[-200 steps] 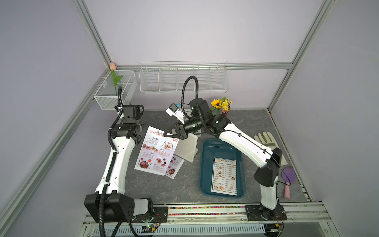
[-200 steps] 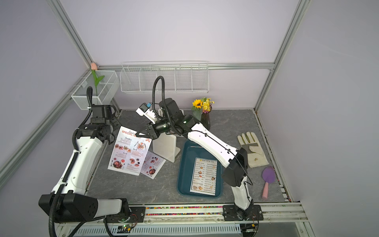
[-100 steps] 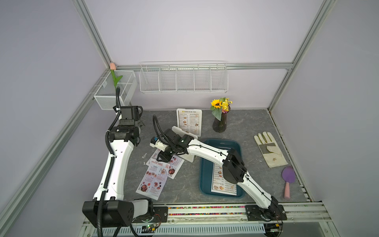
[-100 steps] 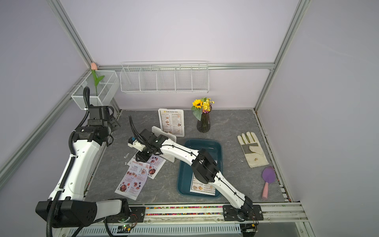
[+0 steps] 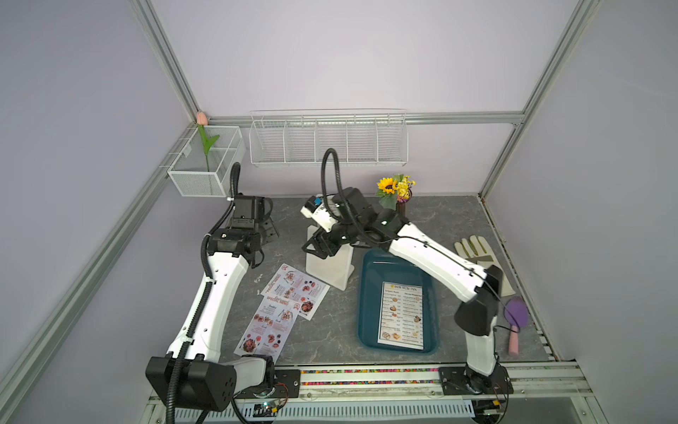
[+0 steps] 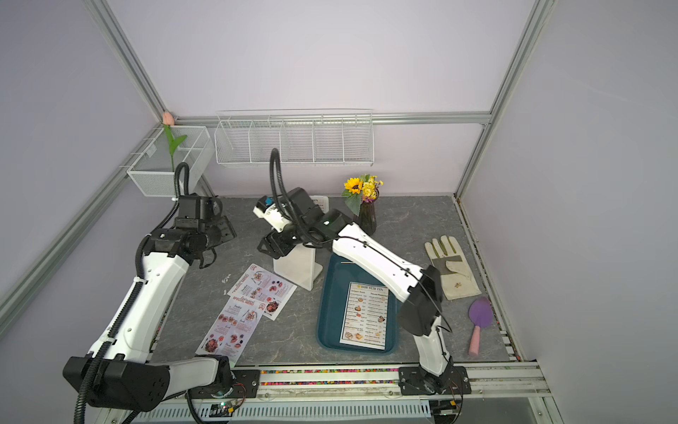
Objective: Replace the menus in the menu holders
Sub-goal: Place the menu at the center of the board, then pick up the menu from the storage box.
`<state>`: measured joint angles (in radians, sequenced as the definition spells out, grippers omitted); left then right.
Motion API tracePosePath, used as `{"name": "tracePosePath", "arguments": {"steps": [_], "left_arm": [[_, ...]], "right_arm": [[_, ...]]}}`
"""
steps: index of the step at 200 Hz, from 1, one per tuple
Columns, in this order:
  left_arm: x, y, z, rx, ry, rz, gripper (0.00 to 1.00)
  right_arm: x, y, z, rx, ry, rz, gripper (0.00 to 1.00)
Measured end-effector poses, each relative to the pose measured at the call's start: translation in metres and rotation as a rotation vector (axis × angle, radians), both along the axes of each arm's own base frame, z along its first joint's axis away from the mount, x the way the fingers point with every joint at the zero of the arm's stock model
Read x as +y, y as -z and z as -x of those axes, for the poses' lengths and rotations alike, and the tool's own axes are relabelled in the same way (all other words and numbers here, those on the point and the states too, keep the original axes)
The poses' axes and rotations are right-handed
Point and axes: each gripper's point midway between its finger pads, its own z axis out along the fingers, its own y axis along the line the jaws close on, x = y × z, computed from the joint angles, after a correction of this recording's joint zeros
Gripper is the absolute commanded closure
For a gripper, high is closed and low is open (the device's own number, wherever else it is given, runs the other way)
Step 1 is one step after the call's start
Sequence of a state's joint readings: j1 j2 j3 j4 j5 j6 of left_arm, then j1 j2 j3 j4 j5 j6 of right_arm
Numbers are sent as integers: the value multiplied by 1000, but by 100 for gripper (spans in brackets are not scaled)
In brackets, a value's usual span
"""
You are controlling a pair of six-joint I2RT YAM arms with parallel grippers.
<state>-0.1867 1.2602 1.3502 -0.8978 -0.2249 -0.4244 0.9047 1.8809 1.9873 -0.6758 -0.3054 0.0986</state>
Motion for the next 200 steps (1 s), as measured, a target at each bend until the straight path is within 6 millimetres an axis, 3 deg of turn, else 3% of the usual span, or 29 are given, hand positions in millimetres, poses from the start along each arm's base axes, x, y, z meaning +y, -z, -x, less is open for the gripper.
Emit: {"name": "tracePosePath", "arguments": {"steps": [14,33,64,85,98,124,126,128,133,160,200], "left_arm": [[-23,9,15,30,92,25,34],[-57,17,41,62,232,59,34],[-114,30,83,113,462,122,31],[-157,50,115,173,631,167,29],[-184,67,136,229,733,186,29],[-228,101,170,332,883,184,28],[-231,104,173,343,891,187,28],[-233,106,174,350,897,188,28],[-238,113,177,372,905,189,28],[-250,144,176,454,885,180,28],[-263,161,170,470,877,178,29]], "right_arm": [[-42,-2,9,48,61,13,22],[-97,20,20,139,166,75,19],[-180,89,33,305,378,238,12],[-234,145,45,410,552,384,8],[-257,176,55,466,632,472,5],[-285,223,75,563,758,595,4],[-287,225,76,570,769,602,0],[-288,227,76,572,775,606,8],[-292,234,79,588,800,625,11],[-297,251,75,622,905,644,11],[-300,277,71,664,1027,641,11]]}}
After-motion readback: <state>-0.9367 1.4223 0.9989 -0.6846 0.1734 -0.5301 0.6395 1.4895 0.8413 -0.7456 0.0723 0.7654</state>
